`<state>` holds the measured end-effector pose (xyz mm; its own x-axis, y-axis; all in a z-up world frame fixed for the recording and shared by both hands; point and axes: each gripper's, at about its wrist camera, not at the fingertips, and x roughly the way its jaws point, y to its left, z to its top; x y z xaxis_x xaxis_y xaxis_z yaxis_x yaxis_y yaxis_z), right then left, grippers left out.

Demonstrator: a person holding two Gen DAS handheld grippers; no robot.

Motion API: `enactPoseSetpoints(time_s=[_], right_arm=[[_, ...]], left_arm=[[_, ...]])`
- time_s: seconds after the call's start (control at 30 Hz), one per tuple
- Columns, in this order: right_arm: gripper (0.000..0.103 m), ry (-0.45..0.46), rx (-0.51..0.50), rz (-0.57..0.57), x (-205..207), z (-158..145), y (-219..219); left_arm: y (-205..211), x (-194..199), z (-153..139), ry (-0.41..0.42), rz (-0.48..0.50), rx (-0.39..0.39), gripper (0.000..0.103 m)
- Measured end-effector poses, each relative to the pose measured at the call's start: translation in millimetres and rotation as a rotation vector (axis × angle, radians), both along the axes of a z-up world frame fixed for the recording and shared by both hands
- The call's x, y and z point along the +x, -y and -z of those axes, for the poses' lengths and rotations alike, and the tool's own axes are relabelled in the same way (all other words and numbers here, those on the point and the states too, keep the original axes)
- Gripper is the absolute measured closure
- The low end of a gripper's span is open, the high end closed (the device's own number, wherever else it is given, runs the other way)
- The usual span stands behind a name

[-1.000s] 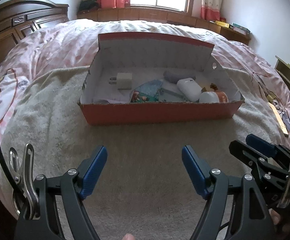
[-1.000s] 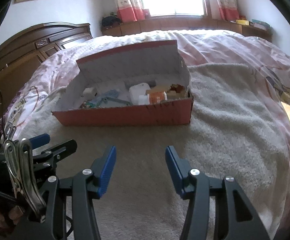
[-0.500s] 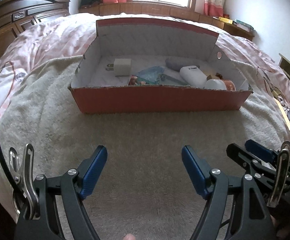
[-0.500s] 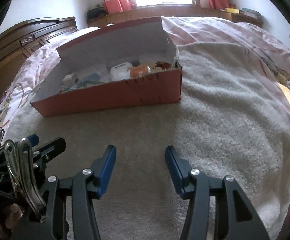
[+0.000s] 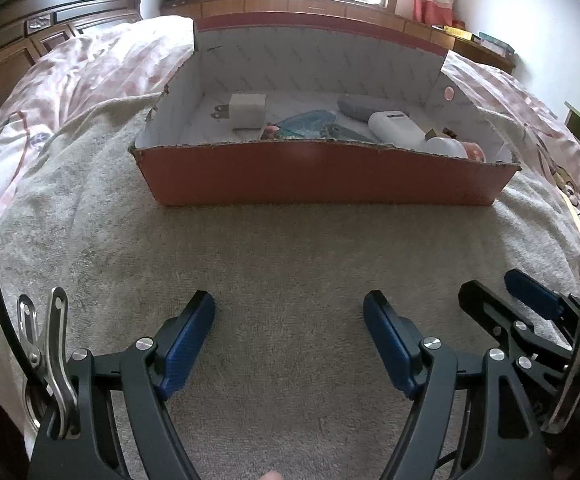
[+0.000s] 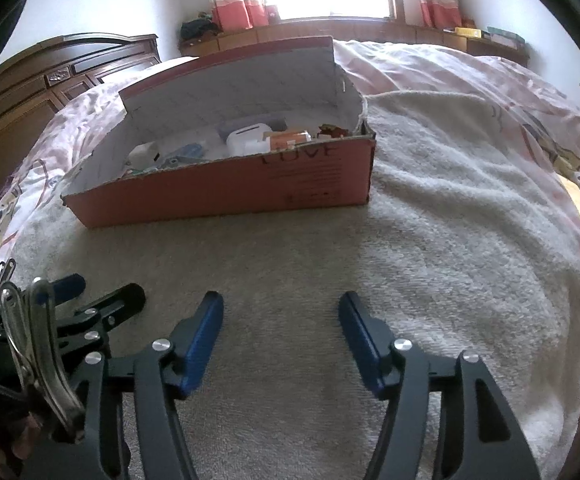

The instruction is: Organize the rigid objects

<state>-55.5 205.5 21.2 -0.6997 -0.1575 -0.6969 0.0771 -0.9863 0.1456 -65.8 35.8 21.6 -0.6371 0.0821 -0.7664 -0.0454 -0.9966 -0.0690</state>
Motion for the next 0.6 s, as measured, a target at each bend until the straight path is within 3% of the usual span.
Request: enactPoseSetpoints(time_s=[0.6], right_arm=[[0.037, -0.002, 0.000, -0.001, 0.5, 0.8, 0.5]], left_arm=[[-0.4, 0.4, 0.9, -0.002, 0.000, -0.005, 0.024]])
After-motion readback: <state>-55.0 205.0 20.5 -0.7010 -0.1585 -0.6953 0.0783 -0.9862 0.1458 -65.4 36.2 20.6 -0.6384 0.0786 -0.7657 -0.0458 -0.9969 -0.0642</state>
